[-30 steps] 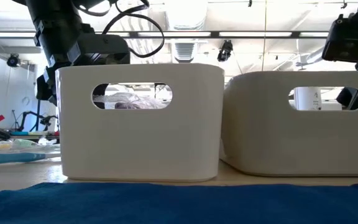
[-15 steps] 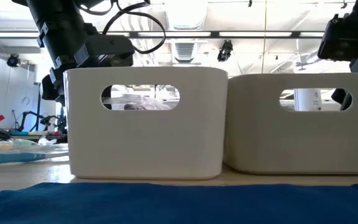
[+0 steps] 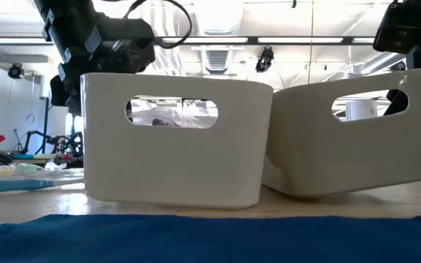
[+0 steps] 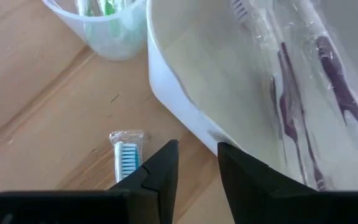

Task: Pick & Place Toothbrushes
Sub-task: Adjust the bins, then put the blue toothbrush into the gray bin

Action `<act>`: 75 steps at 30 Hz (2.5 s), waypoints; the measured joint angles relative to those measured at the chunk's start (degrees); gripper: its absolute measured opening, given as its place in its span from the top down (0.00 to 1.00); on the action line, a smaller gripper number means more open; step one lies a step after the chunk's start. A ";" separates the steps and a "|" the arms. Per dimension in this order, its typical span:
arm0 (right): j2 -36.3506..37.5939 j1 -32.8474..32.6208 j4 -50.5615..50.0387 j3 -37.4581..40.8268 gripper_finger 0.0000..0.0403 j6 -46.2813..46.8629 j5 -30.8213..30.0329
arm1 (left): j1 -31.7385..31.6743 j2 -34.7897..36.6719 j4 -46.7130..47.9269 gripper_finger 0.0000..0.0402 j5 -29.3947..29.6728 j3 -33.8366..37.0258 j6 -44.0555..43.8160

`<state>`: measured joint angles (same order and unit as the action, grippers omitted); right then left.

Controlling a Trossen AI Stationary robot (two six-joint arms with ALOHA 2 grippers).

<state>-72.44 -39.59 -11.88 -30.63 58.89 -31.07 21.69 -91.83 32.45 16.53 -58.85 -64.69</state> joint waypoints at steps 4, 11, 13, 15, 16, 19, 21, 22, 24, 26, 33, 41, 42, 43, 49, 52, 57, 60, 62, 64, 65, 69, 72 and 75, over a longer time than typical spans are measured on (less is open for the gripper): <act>-0.40 0.00 0.07 0.03 0.98 0.90 -0.02 | 0.00 -0.01 0.32 0.70 0.05 0.02 -0.13; -2.14 0.01 0.06 0.70 0.98 2.78 1.24 | -0.04 -0.70 0.26 0.70 0.27 0.19 -0.81; -2.43 0.00 -0.22 0.70 0.98 3.56 1.48 | -0.04 -0.77 0.52 0.70 -0.13 0.59 -0.88; -2.31 0.00 -2.27 0.75 0.98 4.23 2.32 | -0.02 -0.77 0.72 0.70 -1.19 0.96 -0.92; -2.25 0.00 -3.31 0.76 0.98 4.75 2.41 | -0.02 -0.77 1.61 0.70 -1.33 0.96 -0.96; -1.28 0.00 -8.41 0.76 0.98 7.18 2.48 | 0.02 -0.38 6.90 0.70 -1.44 0.98 -2.57; -0.77 0.00 -13.02 0.48 0.98 9.50 2.62 | 0.11 0.15 11.09 0.70 -1.09 0.98 -4.42; -0.36 -0.02 -15.54 0.36 0.98 10.67 2.68 | 0.14 0.39 13.28 0.70 -1.01 0.98 -5.33; 0.55 -0.09 -19.24 0.23 0.98 12.56 2.69 | 0.17 0.85 17.61 0.70 -0.88 1.01 -7.06; 1.85 -0.11 -22.20 0.21 0.98 13.41 2.90 | 0.17 1.66 21.40 0.70 -0.61 1.03 -8.31; 7.94 -0.13 -28.54 0.22 0.98 13.32 2.82 | 0.17 6.68 30.56 0.70 3.71 1.03 -10.31; 14.93 -0.07 -29.44 0.24 0.98 4.22 2.19 | 0.19 15.62 30.10 0.70 13.88 1.03 -4.79; 15.52 -0.04 -29.49 0.00 0.98 2.58 1.62 | 0.20 16.66 29.97 0.70 14.49 1.03 -4.60; 15.93 -0.04 -29.40 -0.44 0.98 1.13 0.81 | 0.20 17.60 29.78 0.70 15.05 1.03 -4.57; 16.96 0.00 -29.27 -4.07 0.98 -4.98 -3.22 | -0.06 21.66 29.66 0.70 17.13 0.98 -4.45; 16.96 0.00 -29.22 -5.87 0.98 -7.88 -5.48 | -0.16 22.43 29.28 0.70 16.54 0.98 -5.02; 16.94 0.09 -29.36 -7.32 0.98 -11.74 -8.04 | 0.26 21.17 24.79 0.70 8.45 1.19 -1.19; 16.92 0.22 -29.40 -7.96 0.98 -12.79 -8.11 | 0.91 19.50 20.28 0.70 7.79 2.16 -1.83; 16.92 0.24 -29.44 -8.23 0.98 -12.81 -8.11 | 0.89 18.45 18.51 0.70 4.95 2.92 -2.82; 16.94 0.24 -29.46 -8.26 0.98 -12.69 -8.11 | 0.86 17.06 16.57 0.70 -2.19 3.55 -3.00; 16.93 0.24 -29.46 -8.25 0.98 -12.68 -8.11 | 1.17 16.24 15.78 0.70 -5.11 3.91 -3.12; 16.87 0.24 -29.85 -7.91 0.98 -12.78 -8.08 | 3.80 12.87 15.27 0.70 -7.13 4.79 -6.87; 16.85 0.24 -29.85 -7.91 0.98 -12.83 -8.08 | 4.40 10.40 14.89 0.70 -7.18 4.79 -9.36; 16.85 0.24 -29.81 -7.91 0.98 -12.83 -8.04 | 4.70 7.95 13.35 0.70 -9.36 4.79 -10.20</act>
<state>-55.59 -39.35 -41.69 -38.54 46.06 -39.11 26.39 -83.88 45.80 7.17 -54.06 -74.89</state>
